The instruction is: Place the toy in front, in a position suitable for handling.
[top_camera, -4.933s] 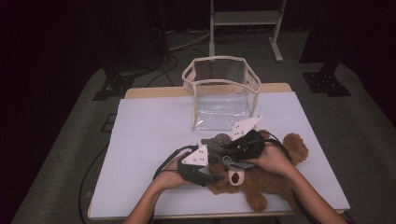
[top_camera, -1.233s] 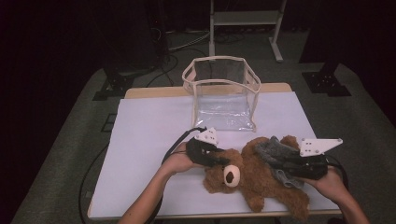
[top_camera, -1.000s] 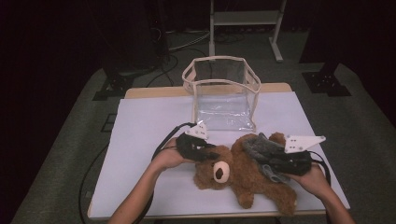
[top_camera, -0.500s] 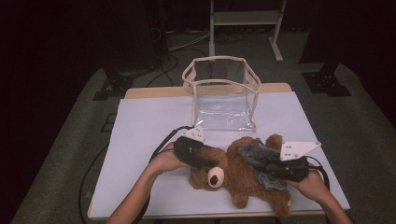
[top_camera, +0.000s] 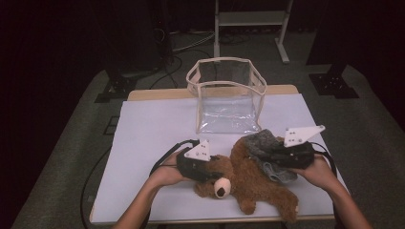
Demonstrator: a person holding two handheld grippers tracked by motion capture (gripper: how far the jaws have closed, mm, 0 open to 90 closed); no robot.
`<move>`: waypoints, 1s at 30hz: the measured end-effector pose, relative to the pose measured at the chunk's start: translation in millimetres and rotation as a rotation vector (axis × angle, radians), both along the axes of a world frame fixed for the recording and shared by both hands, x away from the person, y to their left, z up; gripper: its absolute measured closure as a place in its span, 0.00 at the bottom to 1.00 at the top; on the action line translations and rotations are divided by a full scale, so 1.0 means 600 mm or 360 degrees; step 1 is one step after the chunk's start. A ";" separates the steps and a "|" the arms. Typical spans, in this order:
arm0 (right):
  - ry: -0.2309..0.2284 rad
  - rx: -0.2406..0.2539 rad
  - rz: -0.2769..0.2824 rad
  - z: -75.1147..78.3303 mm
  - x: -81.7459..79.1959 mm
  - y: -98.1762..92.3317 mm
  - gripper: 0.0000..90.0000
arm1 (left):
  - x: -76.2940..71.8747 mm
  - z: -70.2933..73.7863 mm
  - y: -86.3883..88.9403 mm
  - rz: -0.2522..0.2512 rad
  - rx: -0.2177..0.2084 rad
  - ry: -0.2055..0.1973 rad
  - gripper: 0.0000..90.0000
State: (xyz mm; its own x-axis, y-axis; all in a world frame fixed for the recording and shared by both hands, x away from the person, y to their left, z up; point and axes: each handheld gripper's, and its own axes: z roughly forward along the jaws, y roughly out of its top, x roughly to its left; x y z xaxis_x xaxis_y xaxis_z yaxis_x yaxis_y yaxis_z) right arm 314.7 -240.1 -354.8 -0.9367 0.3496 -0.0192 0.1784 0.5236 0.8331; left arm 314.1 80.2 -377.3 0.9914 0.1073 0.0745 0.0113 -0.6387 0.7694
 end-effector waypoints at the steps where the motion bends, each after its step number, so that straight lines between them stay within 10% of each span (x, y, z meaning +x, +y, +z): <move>1: 0.0013 0.0000 0.0016 -0.001 0.005 0.009 0.88 | -0.001 -0.001 0.001 0.0000 -0.0012 0.0007 0.57; 10: 0.0074 -0.0124 0.0134 -0.021 -0.002 0.042 0.89 | 0.000 -0.006 0.009 0.0012 -0.0097 0.0068 0.46; 14: 0.0093 -0.0074 0.0122 -0.032 -0.026 0.026 0.89 | 0.015 -0.007 0.009 0.0062 -0.0124 0.0229 0.27; 22: 0.0087 -0.0013 0.0116 -0.041 -0.043 0.015 0.89 | 0.022 -0.025 -0.007 0.0041 -0.0142 0.0342 0.20; 25: 0.0081 0.0005 0.0107 -0.043 -0.045 0.011 0.89 | 0.021 -0.027 -0.011 0.0011 -0.0129 0.0333 0.38; 30: 0.0045 0.0048 0.0033 -0.034 -0.042 0.006 0.89 | 0.015 -0.005 -0.013 0.0008 -0.0060 0.0110 0.66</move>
